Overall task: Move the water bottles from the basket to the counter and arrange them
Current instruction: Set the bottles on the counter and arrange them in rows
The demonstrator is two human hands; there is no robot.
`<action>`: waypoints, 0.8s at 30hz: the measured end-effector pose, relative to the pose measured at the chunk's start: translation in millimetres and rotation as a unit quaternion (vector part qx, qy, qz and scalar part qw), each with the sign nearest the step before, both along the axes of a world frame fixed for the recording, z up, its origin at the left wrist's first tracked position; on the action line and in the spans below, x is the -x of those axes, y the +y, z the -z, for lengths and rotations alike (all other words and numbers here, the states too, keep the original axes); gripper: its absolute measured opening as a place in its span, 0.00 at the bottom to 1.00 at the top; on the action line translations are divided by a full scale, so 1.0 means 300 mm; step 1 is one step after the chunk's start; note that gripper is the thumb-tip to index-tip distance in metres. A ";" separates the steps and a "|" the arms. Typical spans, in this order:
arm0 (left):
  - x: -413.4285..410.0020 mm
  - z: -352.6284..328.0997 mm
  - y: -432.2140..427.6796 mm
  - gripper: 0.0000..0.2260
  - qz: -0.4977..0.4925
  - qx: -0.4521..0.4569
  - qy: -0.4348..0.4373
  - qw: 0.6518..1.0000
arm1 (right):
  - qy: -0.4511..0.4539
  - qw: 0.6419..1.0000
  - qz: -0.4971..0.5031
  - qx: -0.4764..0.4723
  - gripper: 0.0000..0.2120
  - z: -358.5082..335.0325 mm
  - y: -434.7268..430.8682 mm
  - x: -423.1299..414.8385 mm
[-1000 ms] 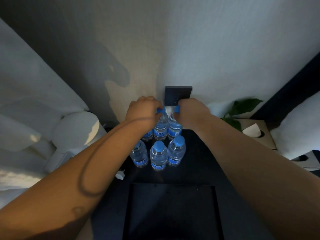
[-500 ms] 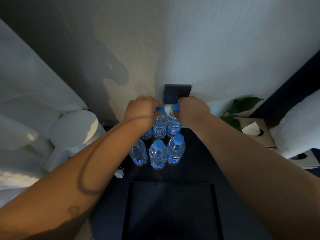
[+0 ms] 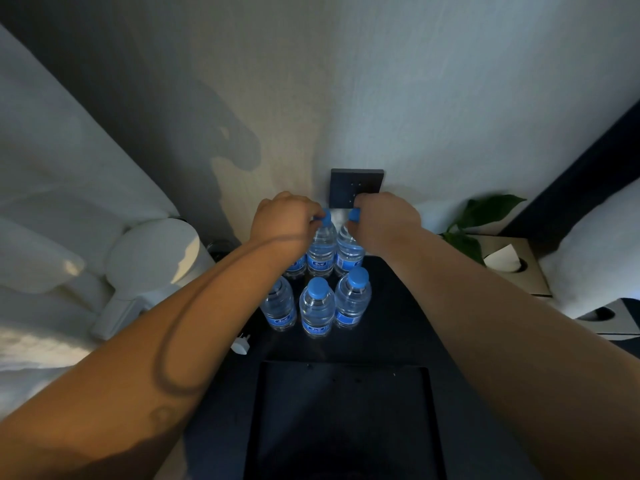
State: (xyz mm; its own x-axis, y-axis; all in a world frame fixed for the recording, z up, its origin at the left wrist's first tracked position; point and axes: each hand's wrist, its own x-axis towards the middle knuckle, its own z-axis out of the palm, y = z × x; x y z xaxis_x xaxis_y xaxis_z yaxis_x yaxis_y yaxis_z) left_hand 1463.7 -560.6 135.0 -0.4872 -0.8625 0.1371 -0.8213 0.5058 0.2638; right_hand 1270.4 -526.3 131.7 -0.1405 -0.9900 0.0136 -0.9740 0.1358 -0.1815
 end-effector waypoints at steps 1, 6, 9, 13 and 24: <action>-0.001 0.001 0.001 0.11 0.000 0.001 -0.001 1.000 | 0.001 1.000 0.001 -0.002 0.11 -0.002 -0.002 -0.001; 0.004 0.002 0.003 0.11 -0.002 0.004 -0.004 1.000 | 0.030 0.999 0.018 -0.022 0.16 -0.012 -0.016 -0.016; 0.000 0.005 0.000 0.11 -0.001 0.005 -0.001 1.000 | 0.023 0.999 0.018 -0.026 0.15 -0.013 -0.011 -0.016; -0.003 0.013 -0.001 0.11 -0.002 0.007 0.015 1.000 | 0.003 0.999 0.006 -0.050 0.08 -0.006 -0.008 0.000; 0.006 0.006 0.001 0.11 -0.013 0.000 0.013 1.000 | 0.012 0.999 0.000 -0.030 0.13 -0.005 -0.002 0.001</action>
State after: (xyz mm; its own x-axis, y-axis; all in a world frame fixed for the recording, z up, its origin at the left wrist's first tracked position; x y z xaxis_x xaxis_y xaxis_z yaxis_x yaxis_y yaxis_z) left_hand 1462.0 -560.4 133.3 -0.4608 -0.8747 0.1503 -0.8270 0.4847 0.2849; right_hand 1270.1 -526.9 133.2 -0.1418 -0.9889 -0.0434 -0.9777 0.1467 -0.1502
